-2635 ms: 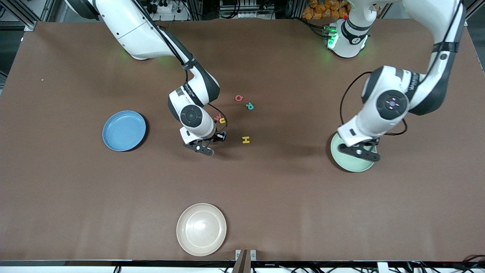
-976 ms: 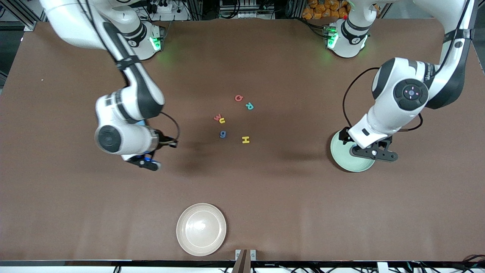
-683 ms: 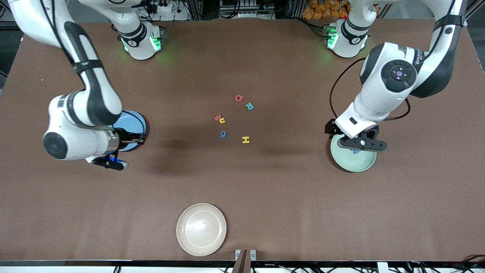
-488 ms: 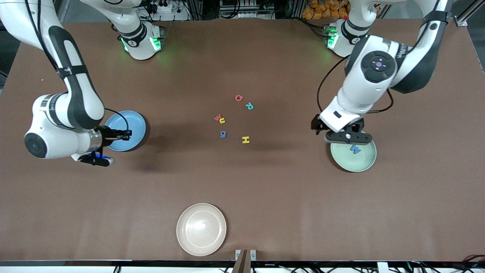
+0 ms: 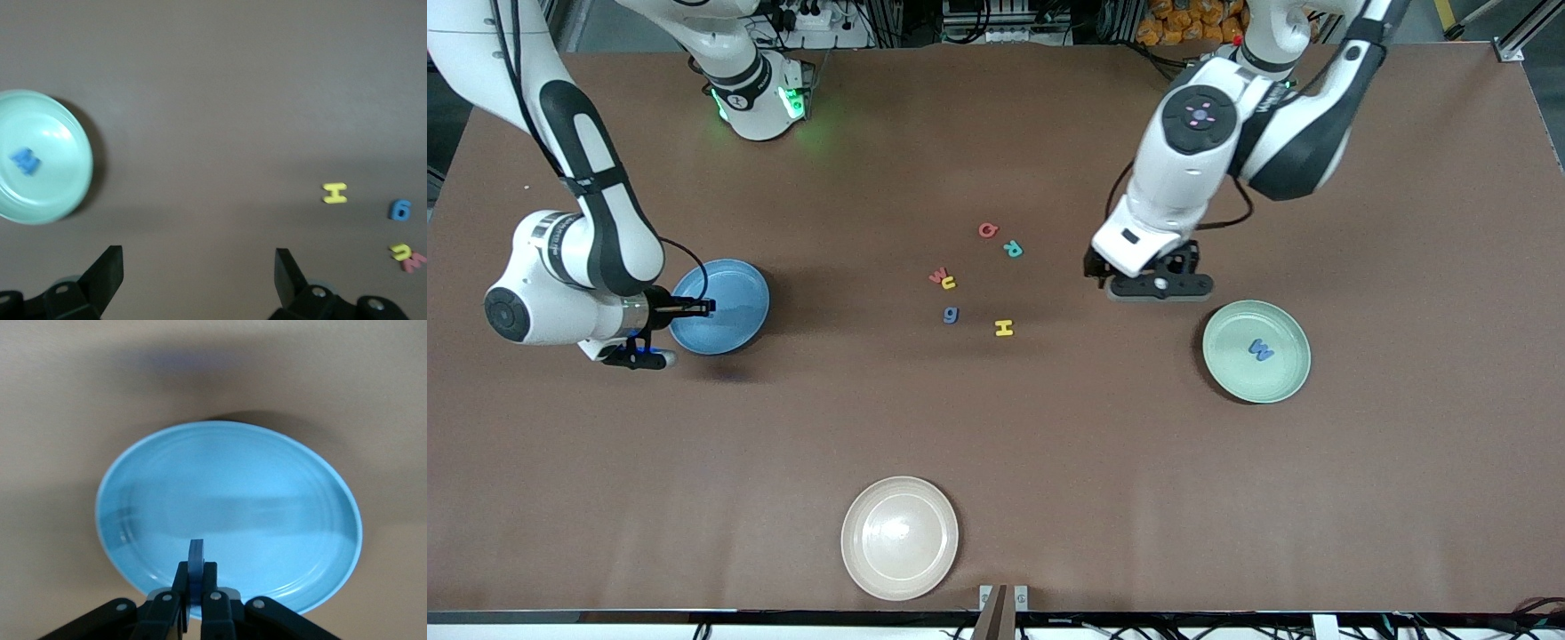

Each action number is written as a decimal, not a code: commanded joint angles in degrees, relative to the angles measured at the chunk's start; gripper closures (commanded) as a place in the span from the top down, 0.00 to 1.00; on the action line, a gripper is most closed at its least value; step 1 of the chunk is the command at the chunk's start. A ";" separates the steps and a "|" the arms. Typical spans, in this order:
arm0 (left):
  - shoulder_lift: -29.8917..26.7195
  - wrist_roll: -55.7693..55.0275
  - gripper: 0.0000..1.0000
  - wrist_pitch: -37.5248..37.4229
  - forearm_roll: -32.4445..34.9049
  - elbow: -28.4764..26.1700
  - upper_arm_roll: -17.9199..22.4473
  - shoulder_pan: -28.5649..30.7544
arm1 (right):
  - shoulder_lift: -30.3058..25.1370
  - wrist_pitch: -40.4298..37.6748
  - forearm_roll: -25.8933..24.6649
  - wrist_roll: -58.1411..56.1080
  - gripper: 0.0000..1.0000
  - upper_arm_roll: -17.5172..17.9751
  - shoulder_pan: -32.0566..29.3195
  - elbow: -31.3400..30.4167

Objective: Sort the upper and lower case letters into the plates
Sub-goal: 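Drop the l on the blue plate while the left gripper reaches teal R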

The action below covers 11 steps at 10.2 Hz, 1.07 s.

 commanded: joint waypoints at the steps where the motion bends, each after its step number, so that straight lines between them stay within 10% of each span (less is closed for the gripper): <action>1: 3.39 -8.16 1.00 2.90 -0.32 0.29 -1.77 -3.22 | -2.27 1.25 -0.48 -0.03 0.00 -0.60 0.92 -2.71; 2: 5.24 -11.76 1.00 4.65 0.55 0.21 -3.61 -4.10 | -1.92 1.42 -0.40 0.07 0.00 -0.60 0.75 -2.62; 5: 11.12 -24.15 1.00 11.86 5.63 0.03 -3.98 -10.68 | -1.12 0.98 -0.31 1.12 1.00 -0.60 0.84 -2.18; 11: 16.15 -36.56 1.00 15.39 9.26 -2.16 -4.07 -14.13 | -1.30 -6.14 0.22 13.42 1.00 0.36 6.01 4.50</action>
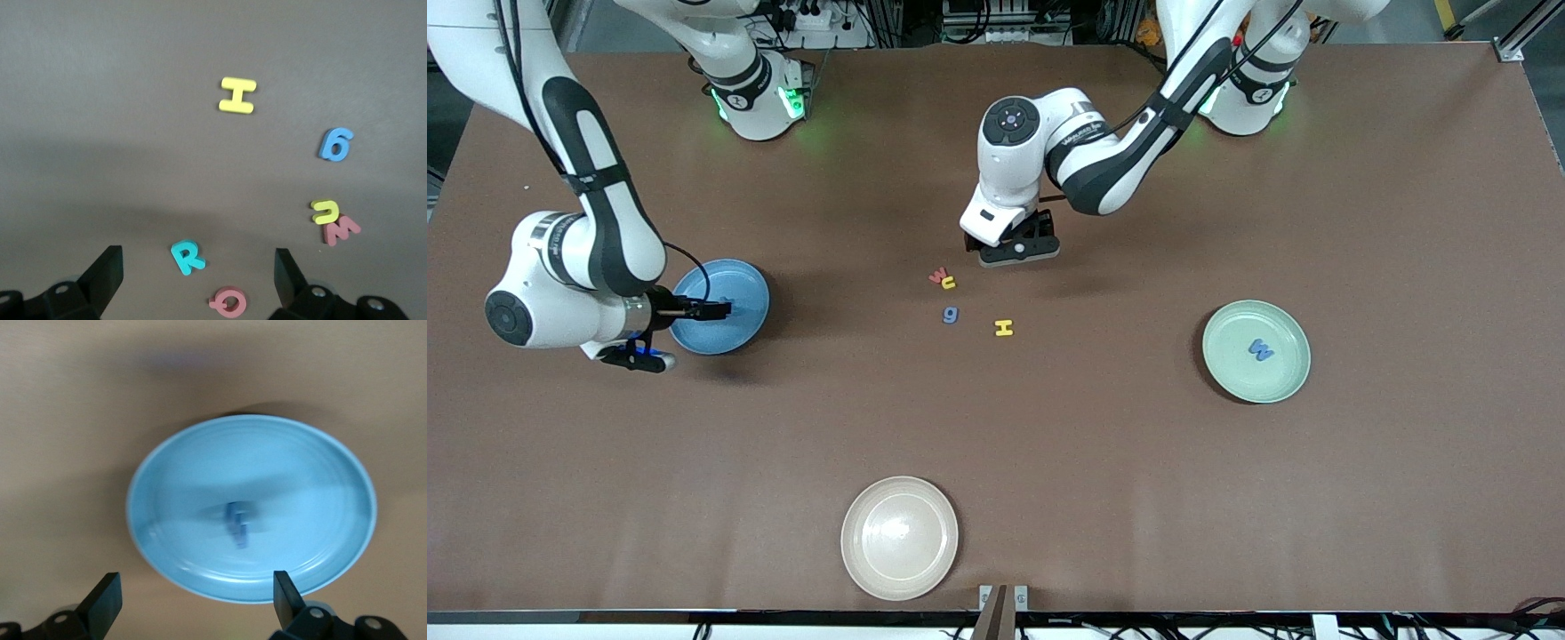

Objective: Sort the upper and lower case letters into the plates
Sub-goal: 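Drop the l on the blue plate while the left gripper reaches teal R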

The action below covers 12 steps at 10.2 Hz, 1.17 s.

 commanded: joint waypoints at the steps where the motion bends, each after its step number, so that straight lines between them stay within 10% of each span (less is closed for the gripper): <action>1: 0.00 -5.94 1.00 3.25 1.87 -3.31 -0.36 -0.24 | -0.96 -0.54 0.47 3.39 1.00 0.32 3.52 0.59; 12: 4.13 -18.36 1.00 16.89 9.87 -11.50 -0.80 -0.68 | 1.06 7.90 0.82 13.23 1.00 7.26 11.97 1.56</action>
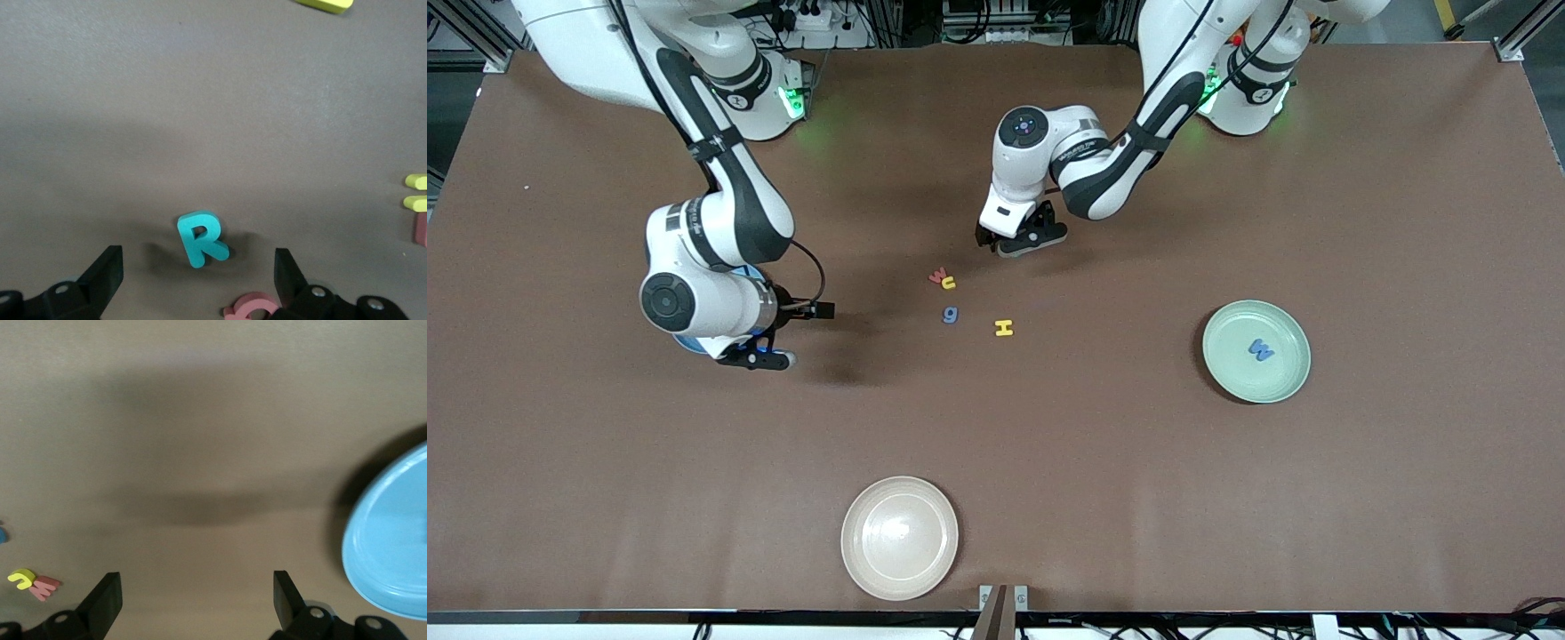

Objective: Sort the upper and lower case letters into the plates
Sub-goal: 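Grasp the teal R with the left gripper while the right gripper returns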

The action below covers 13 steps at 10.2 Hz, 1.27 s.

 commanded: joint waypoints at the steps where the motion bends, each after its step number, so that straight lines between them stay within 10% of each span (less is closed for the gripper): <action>1: 0.69 -1.99 0.98 0.78 2.16 0.27 -0.27 0.04 | 1.29 0.36 0.27 4.06 1.00 2.25 0.10 1.80; 8: 2.19 -1.82 0.68 0.78 5.15 0.63 -0.27 0.13 | 5.95 0.45 0.18 13.74 1.00 6.13 0.37 7.59; 9: 2.11 -1.73 0.59 0.78 5.15 0.63 -0.27 0.13 | 6.57 0.45 0.18 14.71 1.00 6.66 0.63 8.39; 11: 2.37 -0.68 0.06 0.78 5.15 0.63 -0.27 0.13 | 8.41 0.53 -0.52 17.35 1.00 8.76 1.07 10.85; 13: 1.76 -0.76 0.00 0.61 5.23 0.45 -0.27 0.30 | 10.00 3.59 -0.61 18.84 1.00 9.21 2.91 12.35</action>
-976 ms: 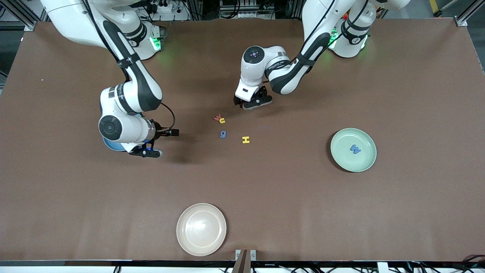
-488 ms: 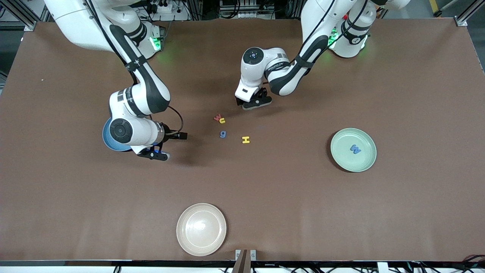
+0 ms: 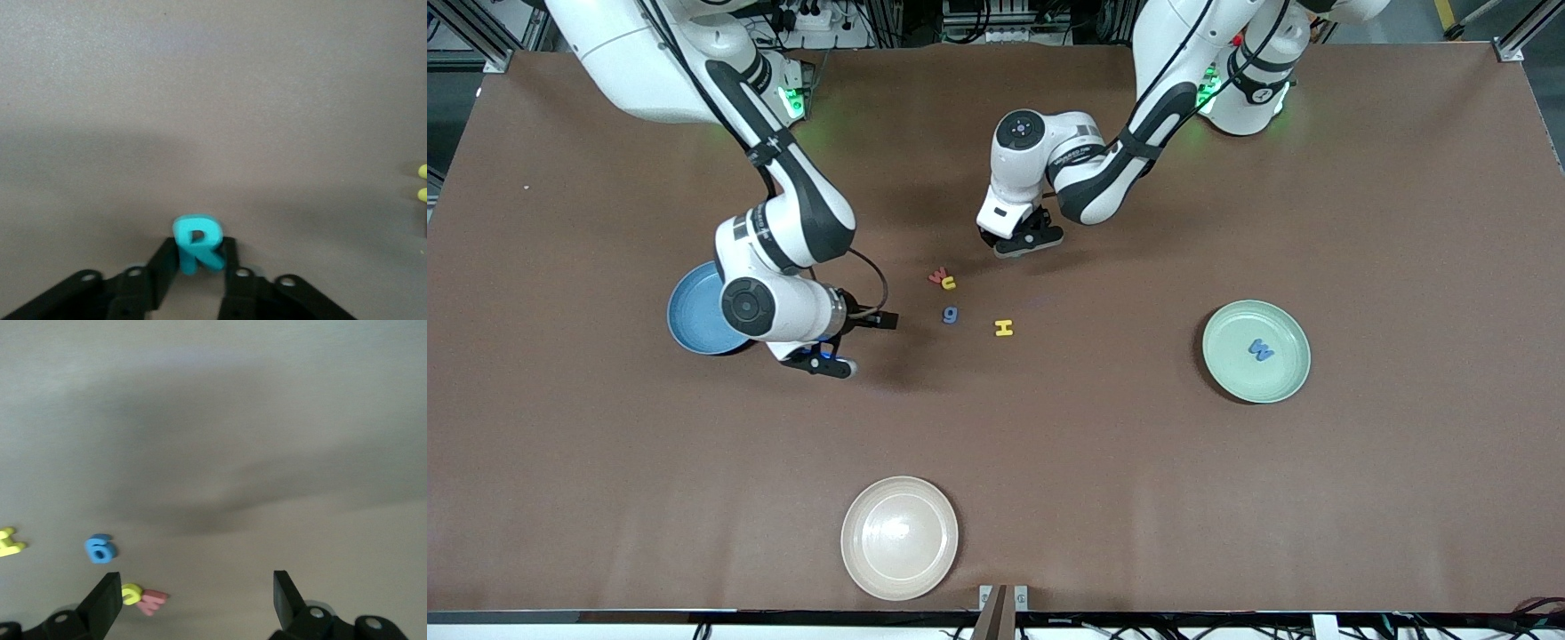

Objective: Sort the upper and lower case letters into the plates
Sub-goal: 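Grasp the teal R with the left gripper while the right gripper returns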

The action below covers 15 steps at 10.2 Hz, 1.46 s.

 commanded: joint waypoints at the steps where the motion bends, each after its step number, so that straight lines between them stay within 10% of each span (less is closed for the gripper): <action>1: -0.83 -0.79 0.00 0.31 1.85 -0.21 0.01 0.62 | 3.26 3.77 -0.67 3.07 1.00 0.65 2.25 2.53; 6: -9.70 7.79 0.00 -5.46 1.76 -0.82 -2.87 11.57 | 5.74 8.63 -3.04 7.39 1.00 0.65 5.51 2.53; 9: -16.99 27.79 0.00 -15.21 -3.21 -0.82 -10.26 26.25 | 6.53 11.09 -4.78 10.97 1.00 0.65 9.10 2.62; 15: -25.54 64.58 0.00 -31.48 -12.74 -1.34 -11.68 45.25 | 9.16 15.40 -11.39 13.45 1.00 1.88 10.61 2.53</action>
